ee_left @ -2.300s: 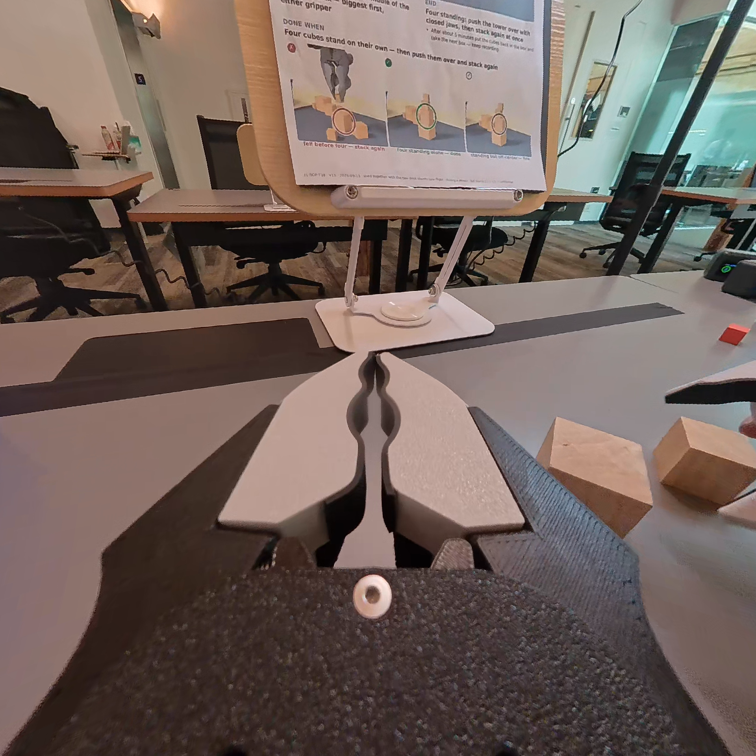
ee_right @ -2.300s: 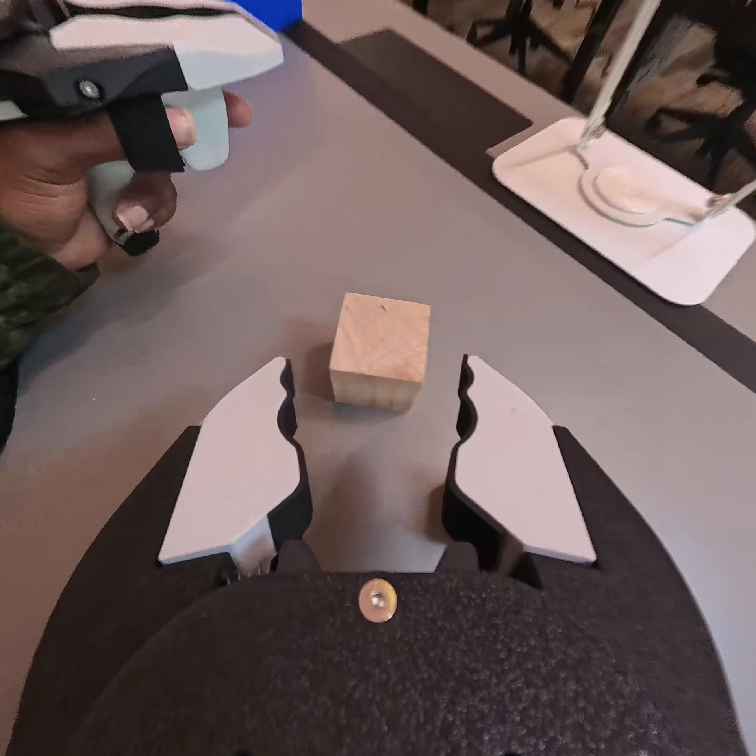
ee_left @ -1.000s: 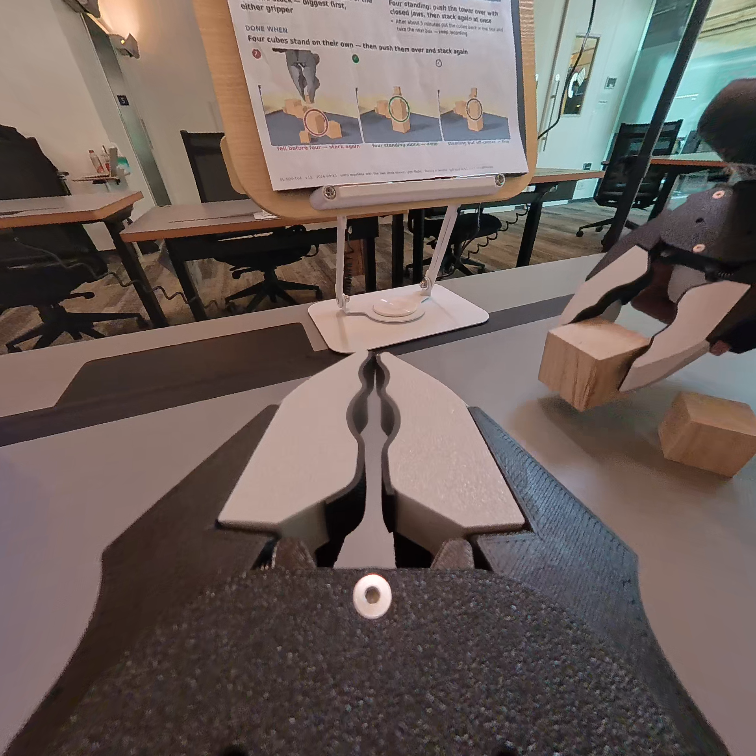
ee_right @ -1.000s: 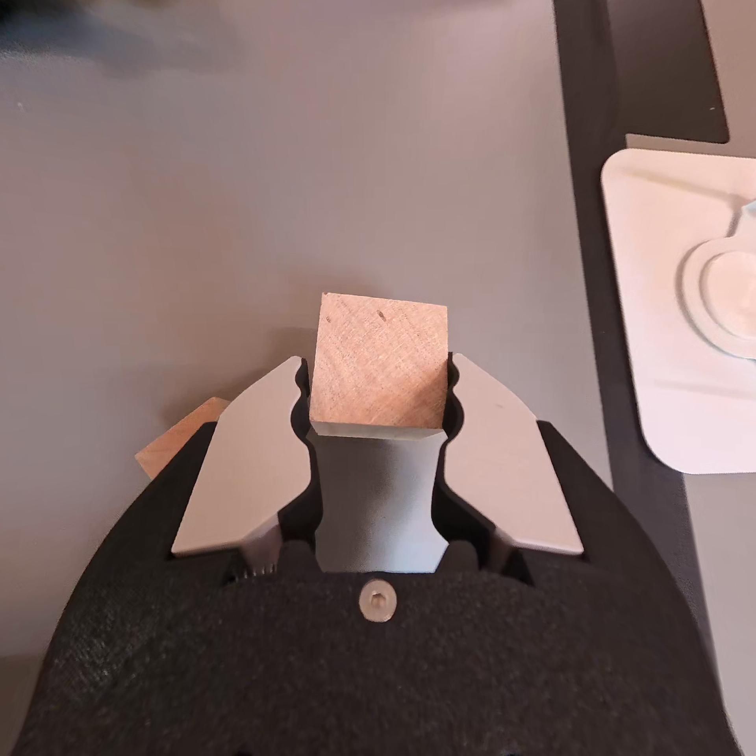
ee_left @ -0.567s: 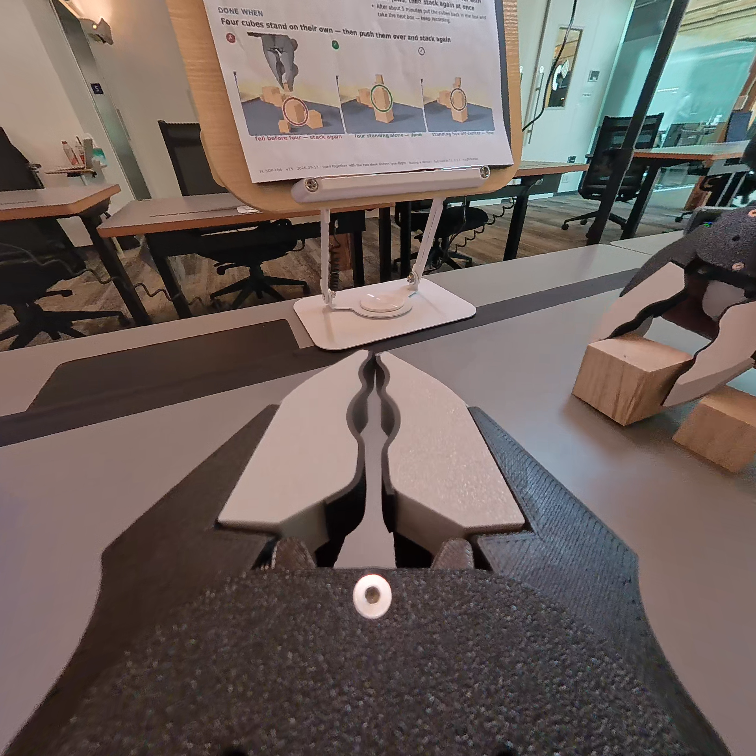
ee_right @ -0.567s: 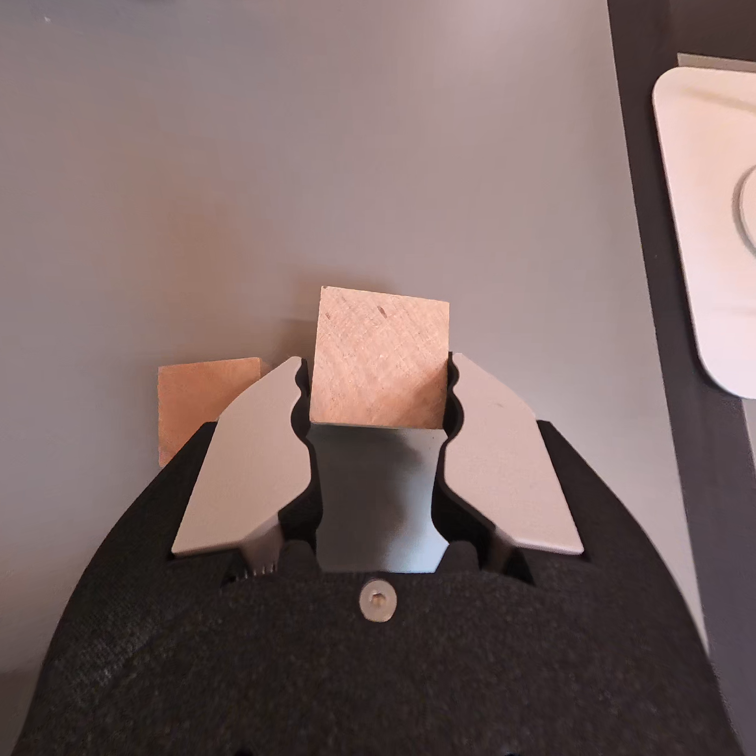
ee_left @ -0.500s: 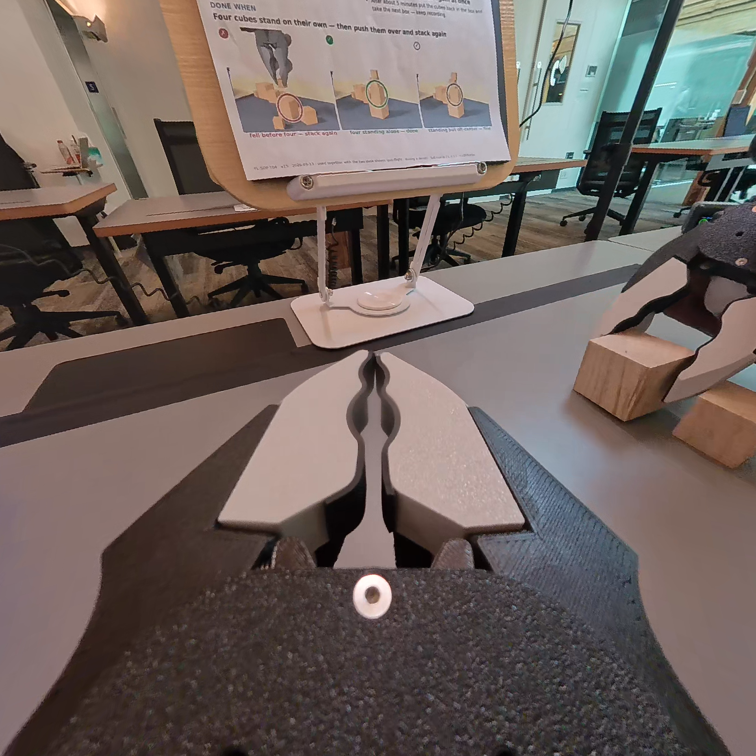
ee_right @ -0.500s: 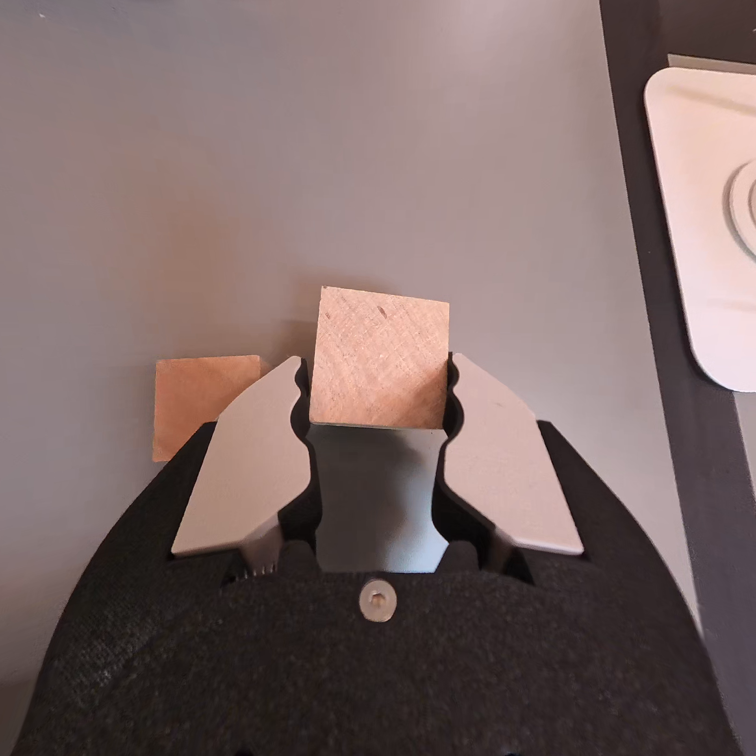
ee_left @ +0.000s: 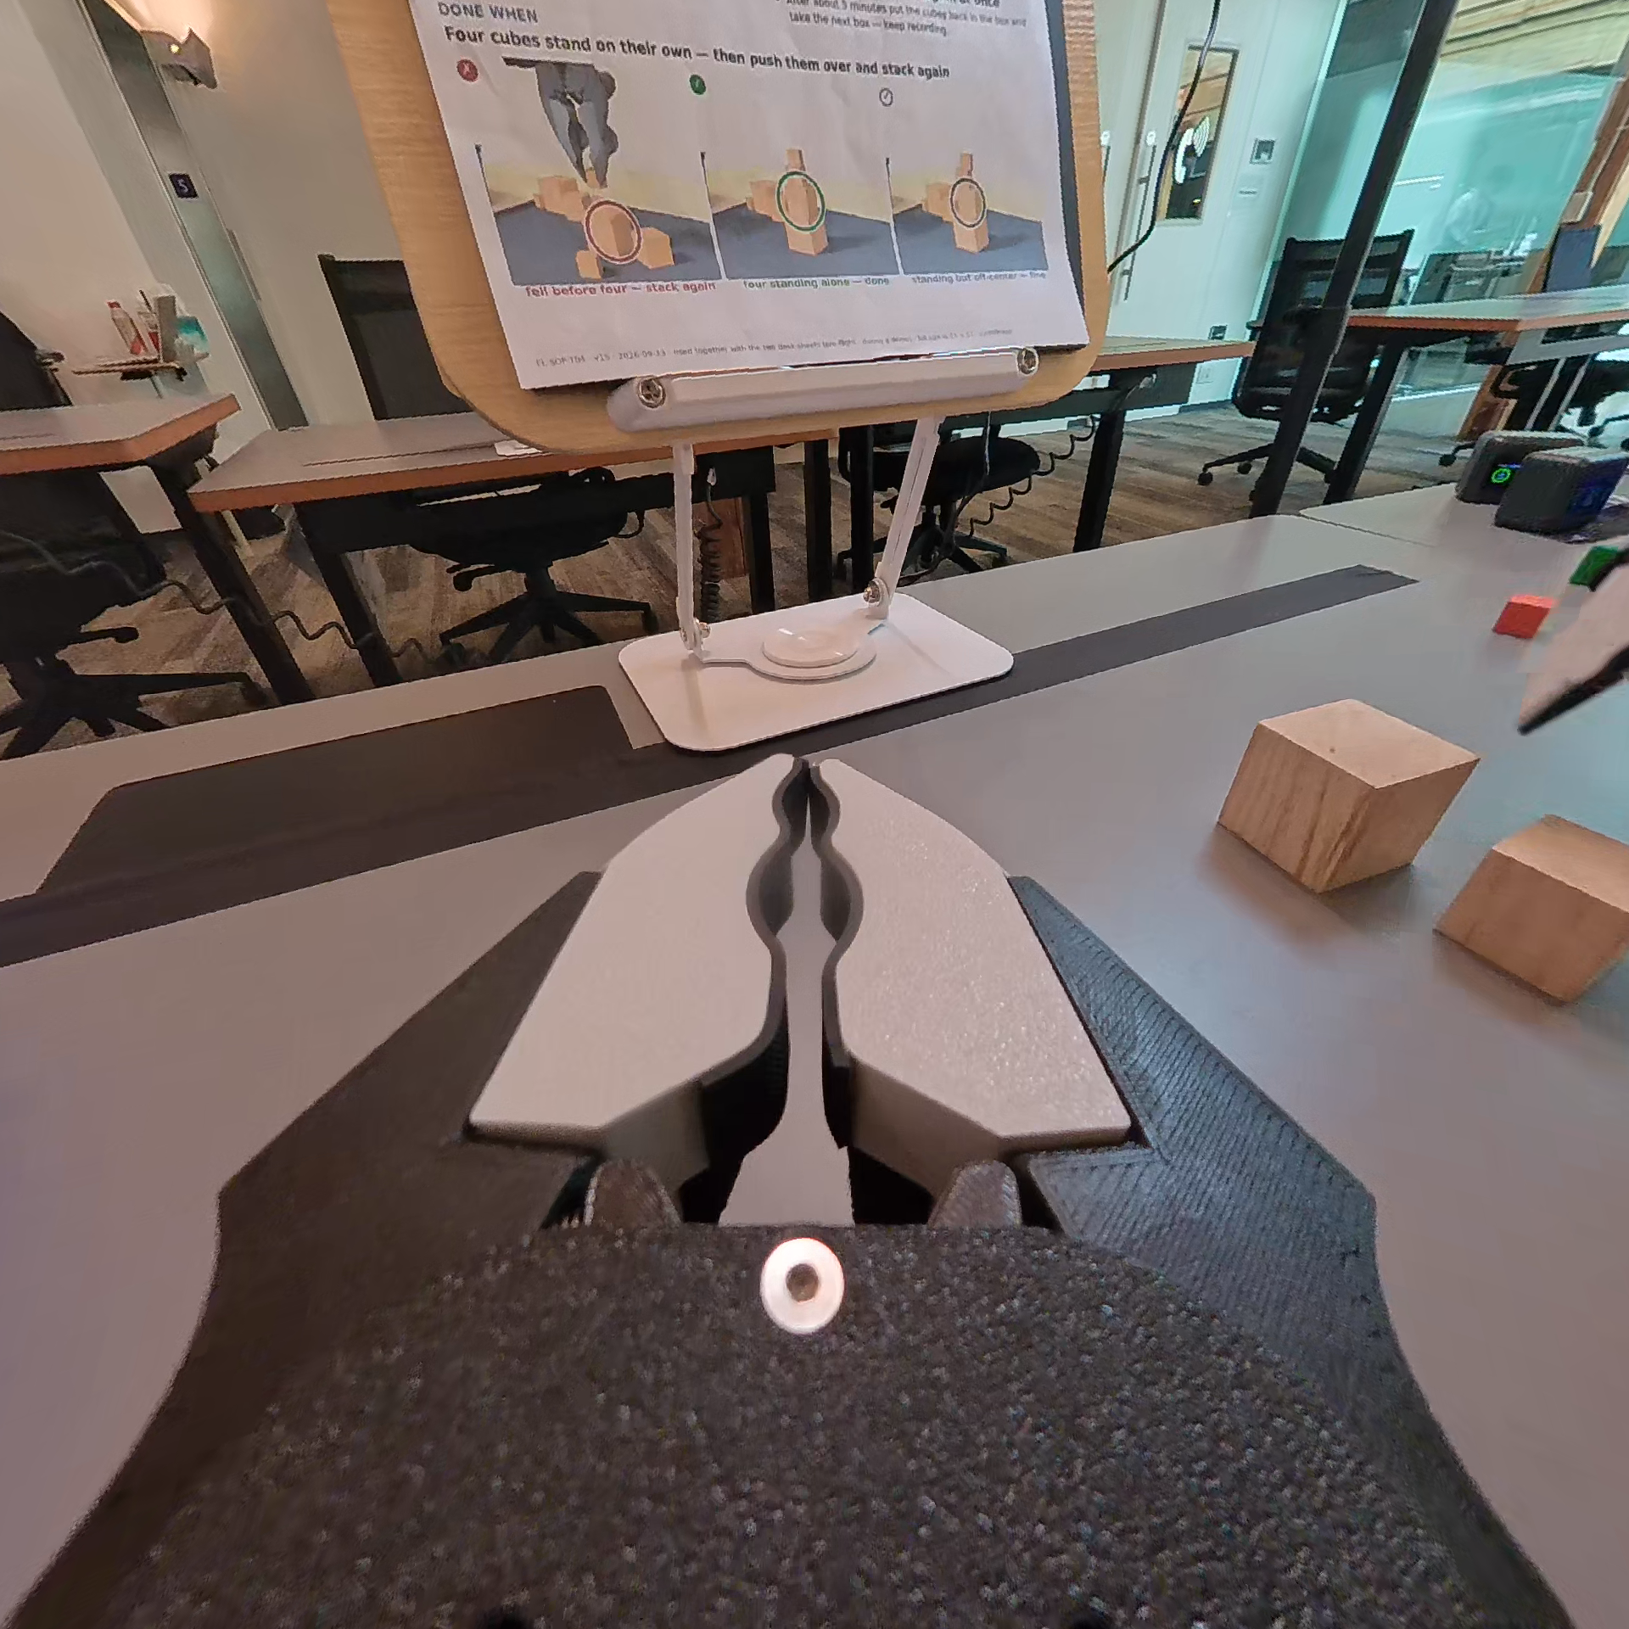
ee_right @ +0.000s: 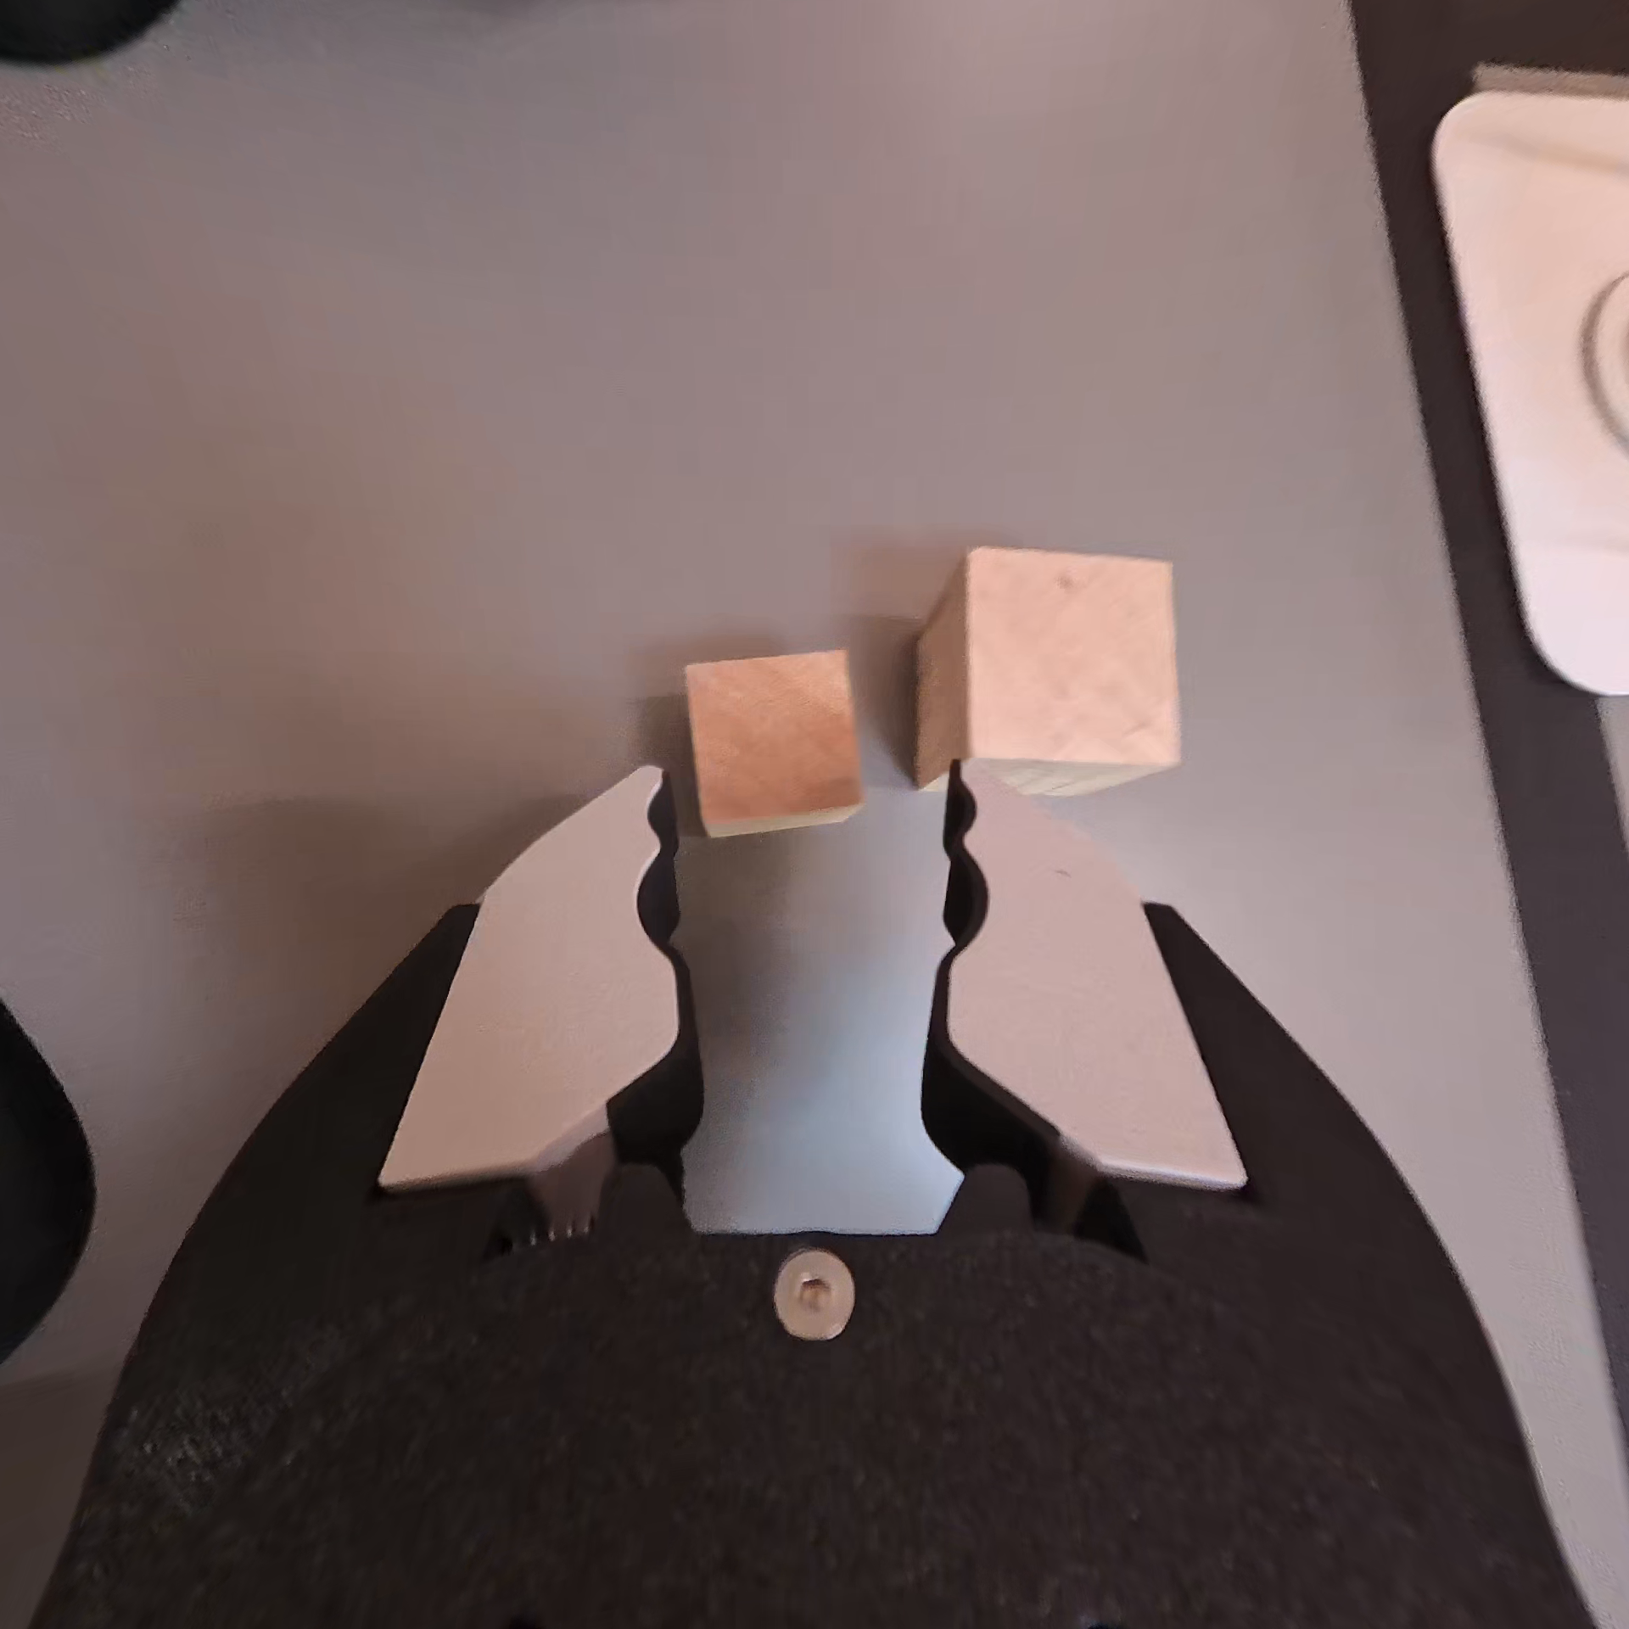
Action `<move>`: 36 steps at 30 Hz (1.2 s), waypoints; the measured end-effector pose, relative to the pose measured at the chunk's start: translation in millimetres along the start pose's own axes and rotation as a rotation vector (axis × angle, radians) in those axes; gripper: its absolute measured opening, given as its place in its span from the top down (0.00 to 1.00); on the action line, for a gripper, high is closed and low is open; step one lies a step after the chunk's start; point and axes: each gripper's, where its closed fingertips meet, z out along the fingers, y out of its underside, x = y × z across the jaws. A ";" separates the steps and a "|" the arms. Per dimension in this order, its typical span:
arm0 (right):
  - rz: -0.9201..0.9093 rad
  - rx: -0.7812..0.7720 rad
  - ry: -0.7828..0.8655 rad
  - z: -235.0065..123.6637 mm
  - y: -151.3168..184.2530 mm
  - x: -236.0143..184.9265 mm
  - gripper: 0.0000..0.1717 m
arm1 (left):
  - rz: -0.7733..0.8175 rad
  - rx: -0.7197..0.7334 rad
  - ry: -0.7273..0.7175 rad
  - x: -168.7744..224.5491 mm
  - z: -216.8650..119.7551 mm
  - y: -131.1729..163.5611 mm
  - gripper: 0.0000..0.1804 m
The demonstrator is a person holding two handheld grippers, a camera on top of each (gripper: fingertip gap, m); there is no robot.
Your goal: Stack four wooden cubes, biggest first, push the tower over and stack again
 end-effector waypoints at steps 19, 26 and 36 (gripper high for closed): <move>0.059 0.137 0.093 -20.7 -49.5 52.1 0.75 | 0.017 -0.008 0.010 1.7 0.4 0.9 1.00; 0.130 0.141 0.075 -4.0 -36.5 68.0 0.75 | 0.005 -0.003 0.009 -0.4 -0.2 -0.4 1.00; 0.126 0.134 0.080 2.1 -30.6 67.1 0.75 | 0.012 -0.011 0.016 1.5 0.8 1.5 1.00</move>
